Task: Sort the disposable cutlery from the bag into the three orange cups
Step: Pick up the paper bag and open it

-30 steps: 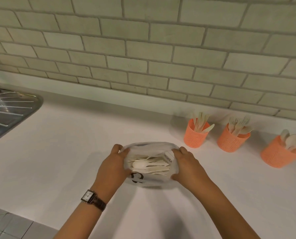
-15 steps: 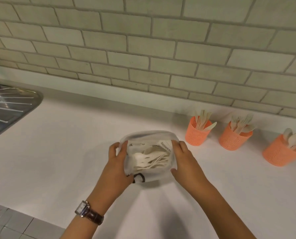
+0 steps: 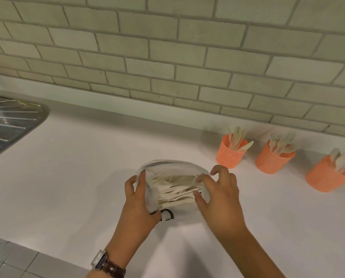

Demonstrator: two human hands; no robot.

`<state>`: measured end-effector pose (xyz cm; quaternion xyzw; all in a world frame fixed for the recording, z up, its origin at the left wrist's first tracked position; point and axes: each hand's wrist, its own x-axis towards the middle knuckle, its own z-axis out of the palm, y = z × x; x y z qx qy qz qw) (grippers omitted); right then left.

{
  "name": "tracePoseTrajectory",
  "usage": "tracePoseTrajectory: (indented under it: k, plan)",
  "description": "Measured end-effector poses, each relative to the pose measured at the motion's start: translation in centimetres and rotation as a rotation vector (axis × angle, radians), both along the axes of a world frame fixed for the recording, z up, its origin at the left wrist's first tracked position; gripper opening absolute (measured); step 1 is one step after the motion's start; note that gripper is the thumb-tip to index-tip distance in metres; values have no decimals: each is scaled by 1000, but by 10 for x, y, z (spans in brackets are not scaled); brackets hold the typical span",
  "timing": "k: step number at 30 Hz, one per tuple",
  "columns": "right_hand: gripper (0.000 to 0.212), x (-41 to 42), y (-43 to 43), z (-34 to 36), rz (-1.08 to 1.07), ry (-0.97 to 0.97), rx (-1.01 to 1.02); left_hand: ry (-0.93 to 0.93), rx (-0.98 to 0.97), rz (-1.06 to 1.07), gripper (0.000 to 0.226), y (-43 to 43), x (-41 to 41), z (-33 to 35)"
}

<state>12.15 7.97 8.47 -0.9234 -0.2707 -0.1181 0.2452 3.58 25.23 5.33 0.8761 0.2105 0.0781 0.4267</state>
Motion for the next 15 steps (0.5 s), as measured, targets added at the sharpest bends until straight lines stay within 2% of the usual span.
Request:
tracePoseTrajectory:
  k: [1, 2, 5, 8, 10, 12, 15]
  plan:
    - [13, -7, 6, 2, 72, -17, 67, -4, -5, 1, 113, 1, 0, -1]
    - [13, -12, 14, 1, 161, 48, 86, -5, -8, 1, 113, 1, -1, -2]
    - [30, -16, 37, -15, 323, 363, -32, -8, -8, 4, 110, 2, -1, -3]
    - [59, 6, 55, -36, 277, 448, -205, -10, 6, 12, 107, 3, -2, -2]
    - [70, 19, 64, -42, 218, 487, -338, -12, 13, 17, 105, 4, -4, -2]
    - [71, 27, 71, -45, 180, 502, -469, -11, 4, 23, 104, 4, -4, -1]
    - [61, 32, 78, -48, 184, 438, -592, -9, -8, 36, 103, 3, -3, 2]
